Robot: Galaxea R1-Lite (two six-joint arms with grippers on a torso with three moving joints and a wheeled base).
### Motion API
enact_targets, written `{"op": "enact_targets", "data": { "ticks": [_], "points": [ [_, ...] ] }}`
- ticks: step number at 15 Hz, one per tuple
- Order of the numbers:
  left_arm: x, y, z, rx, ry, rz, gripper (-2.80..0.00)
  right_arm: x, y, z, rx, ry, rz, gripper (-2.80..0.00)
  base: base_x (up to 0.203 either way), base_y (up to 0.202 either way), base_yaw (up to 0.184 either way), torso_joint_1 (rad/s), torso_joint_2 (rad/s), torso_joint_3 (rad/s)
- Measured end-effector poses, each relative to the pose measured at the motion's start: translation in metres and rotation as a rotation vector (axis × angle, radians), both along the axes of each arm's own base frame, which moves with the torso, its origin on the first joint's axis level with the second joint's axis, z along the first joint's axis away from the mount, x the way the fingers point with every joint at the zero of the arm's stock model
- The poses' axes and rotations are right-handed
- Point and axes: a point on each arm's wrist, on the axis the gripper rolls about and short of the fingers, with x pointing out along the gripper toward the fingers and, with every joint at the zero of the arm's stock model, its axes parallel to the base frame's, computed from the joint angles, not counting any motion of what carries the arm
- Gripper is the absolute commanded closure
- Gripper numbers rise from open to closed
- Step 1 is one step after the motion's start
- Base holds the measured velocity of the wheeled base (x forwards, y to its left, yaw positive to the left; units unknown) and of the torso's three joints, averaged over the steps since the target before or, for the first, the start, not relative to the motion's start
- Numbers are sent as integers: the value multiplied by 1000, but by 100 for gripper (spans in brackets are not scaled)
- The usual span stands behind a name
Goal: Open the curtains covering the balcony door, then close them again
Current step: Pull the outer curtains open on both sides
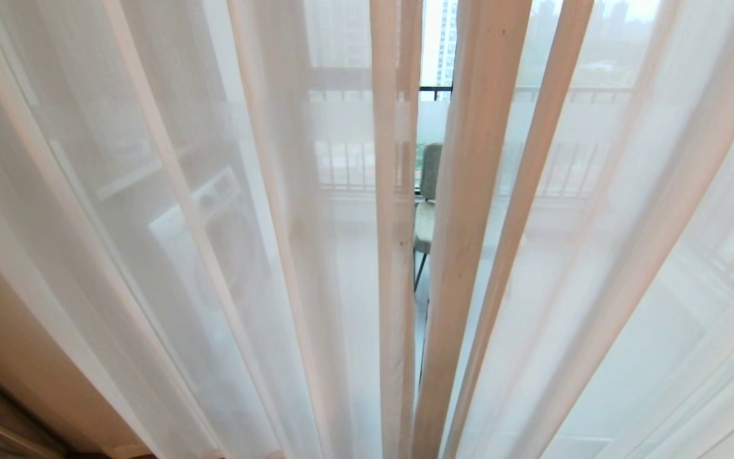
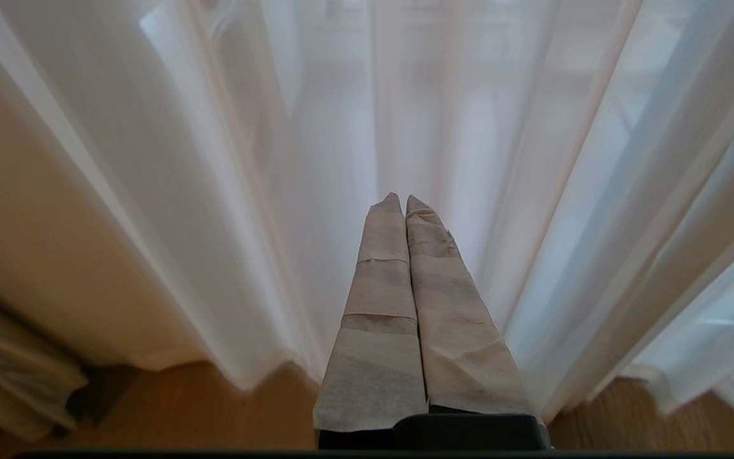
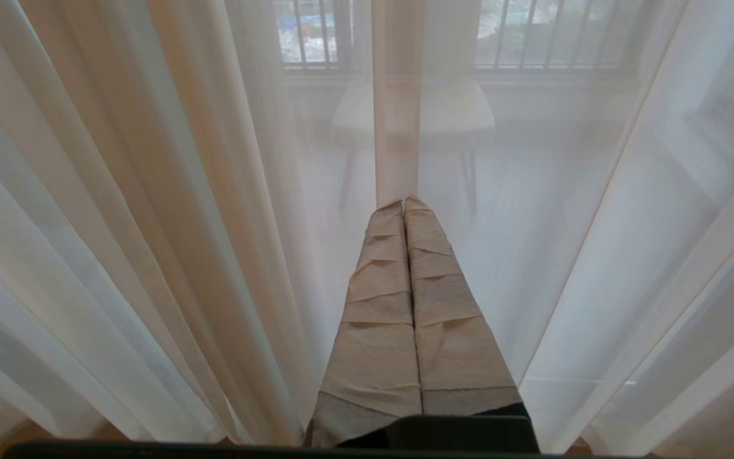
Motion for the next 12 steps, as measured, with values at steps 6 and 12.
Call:
{"op": "enact_targets", "data": {
  "ticks": [6,12],
  "points": [
    [-8,0,-2,-11,-106,-2,0,0,0,0,0,0,0,0,0,0,0,0,0,0],
    [-9,0,-2,-11,-111,-2,0,0,0,0,0,-1,0,0,0,0,0,0,0,0]
  ]
}}
